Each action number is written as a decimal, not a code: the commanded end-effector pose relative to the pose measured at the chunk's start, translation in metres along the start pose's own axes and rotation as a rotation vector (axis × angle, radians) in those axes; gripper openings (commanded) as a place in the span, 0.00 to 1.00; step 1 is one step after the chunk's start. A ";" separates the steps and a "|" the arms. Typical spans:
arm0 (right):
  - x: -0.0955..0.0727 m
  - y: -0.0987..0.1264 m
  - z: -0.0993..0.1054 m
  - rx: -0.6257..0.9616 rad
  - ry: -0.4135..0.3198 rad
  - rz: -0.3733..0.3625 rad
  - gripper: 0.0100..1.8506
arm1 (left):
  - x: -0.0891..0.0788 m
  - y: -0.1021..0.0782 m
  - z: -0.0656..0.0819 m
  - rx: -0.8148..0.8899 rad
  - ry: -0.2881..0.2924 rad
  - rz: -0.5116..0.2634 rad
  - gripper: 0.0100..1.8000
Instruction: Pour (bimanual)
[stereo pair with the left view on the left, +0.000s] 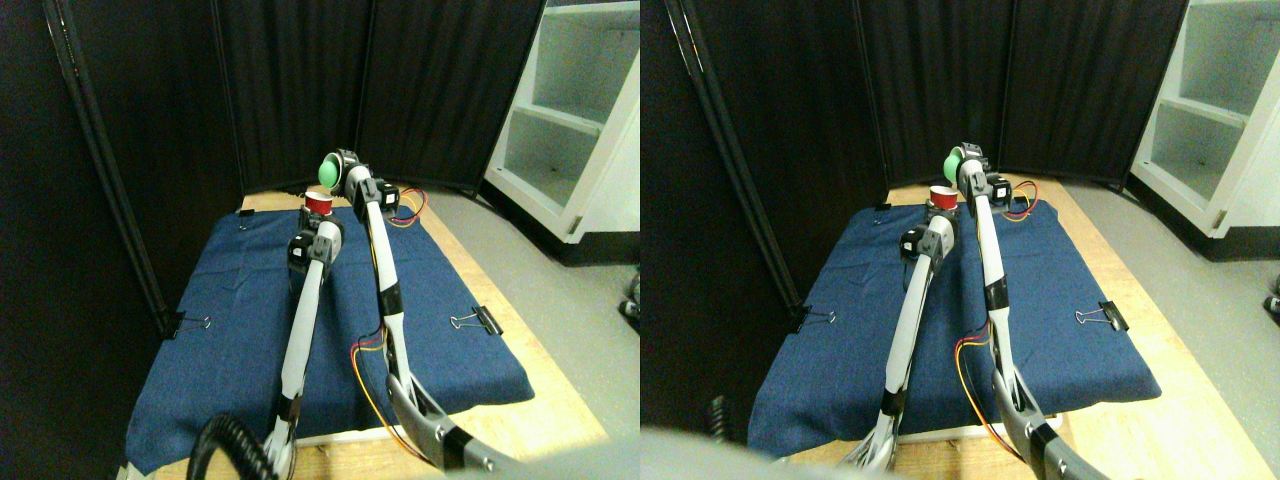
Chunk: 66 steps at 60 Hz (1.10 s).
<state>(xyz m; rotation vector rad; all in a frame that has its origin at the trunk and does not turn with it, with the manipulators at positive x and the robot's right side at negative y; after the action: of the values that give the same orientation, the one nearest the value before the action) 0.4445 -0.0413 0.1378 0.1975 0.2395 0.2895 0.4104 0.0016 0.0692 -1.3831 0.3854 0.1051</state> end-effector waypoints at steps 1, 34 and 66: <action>0.000 -0.002 0.003 -0.026 -0.025 0.002 0.17 | 0.002 -0.006 0.000 -0.010 -0.002 -0.040 0.18; -0.004 0.001 0.004 -0.195 0.020 0.062 0.17 | -0.001 -0.008 -0.002 -0.001 -0.006 -0.046 0.18; -0.008 0.005 0.006 -0.258 0.022 0.031 0.17 | 0.000 -0.008 -0.005 -0.007 -0.007 -0.044 0.18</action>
<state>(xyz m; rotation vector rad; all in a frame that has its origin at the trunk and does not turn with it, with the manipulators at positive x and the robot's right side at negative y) 0.4387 -0.0453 0.1357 -0.0500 0.2648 0.3334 0.4108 -0.0006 0.0689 -1.3810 0.3816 0.1033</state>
